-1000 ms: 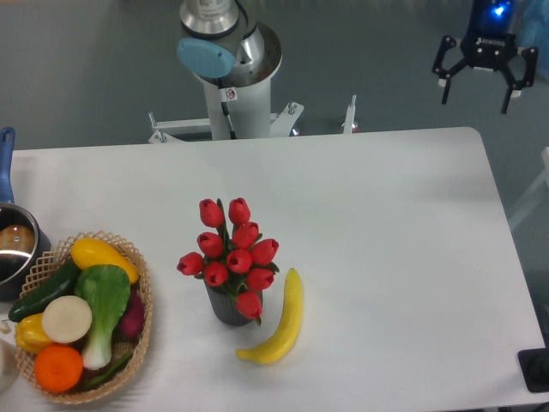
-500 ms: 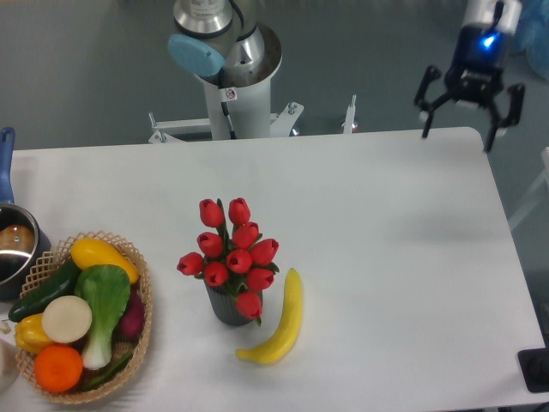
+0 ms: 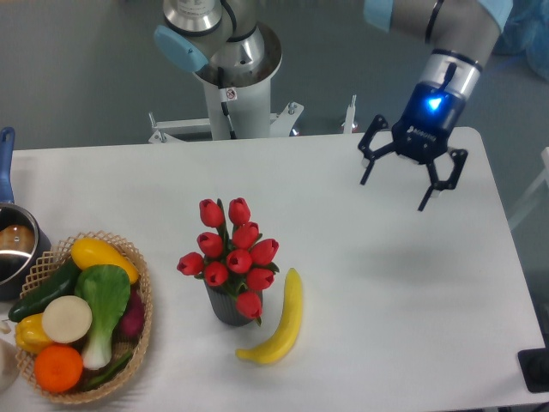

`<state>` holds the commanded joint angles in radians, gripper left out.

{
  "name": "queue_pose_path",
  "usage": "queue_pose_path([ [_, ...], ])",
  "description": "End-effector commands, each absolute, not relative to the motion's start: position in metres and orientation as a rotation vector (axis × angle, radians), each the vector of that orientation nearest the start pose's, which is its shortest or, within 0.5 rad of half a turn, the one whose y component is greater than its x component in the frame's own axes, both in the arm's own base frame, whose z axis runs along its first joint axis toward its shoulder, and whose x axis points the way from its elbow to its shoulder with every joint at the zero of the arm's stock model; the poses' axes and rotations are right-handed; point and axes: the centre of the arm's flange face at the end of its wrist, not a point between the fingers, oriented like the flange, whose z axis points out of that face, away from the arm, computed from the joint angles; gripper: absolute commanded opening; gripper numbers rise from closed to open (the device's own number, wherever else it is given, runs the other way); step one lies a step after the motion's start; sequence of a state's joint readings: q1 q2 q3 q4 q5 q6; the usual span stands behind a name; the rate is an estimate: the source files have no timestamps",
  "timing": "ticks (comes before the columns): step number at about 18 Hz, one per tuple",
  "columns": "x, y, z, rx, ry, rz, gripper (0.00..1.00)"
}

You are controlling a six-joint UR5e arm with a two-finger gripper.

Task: Pick up the flowers from the vase
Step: 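Lower the open gripper around the tulip stems above the grey vase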

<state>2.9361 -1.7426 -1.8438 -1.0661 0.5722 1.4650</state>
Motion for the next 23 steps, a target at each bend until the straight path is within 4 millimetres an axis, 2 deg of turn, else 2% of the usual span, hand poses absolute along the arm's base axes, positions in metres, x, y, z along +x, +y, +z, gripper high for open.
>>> queue_pose_path([
  [8,-0.428,0.372,0.353,-2.038,0.225,-0.242,1.00],
  [10,-0.418,0.385,0.339,-2.029,0.284,-0.262,1.00],
  [14,-0.412,0.389,0.331,-2.022,0.314,-0.271,1.00],
  [19,-0.388,0.414,0.320,-2.019,0.366,-0.328,1.00],
  [23,-0.383,0.423,0.313,-2.000,0.367,-0.360,1.00],
])
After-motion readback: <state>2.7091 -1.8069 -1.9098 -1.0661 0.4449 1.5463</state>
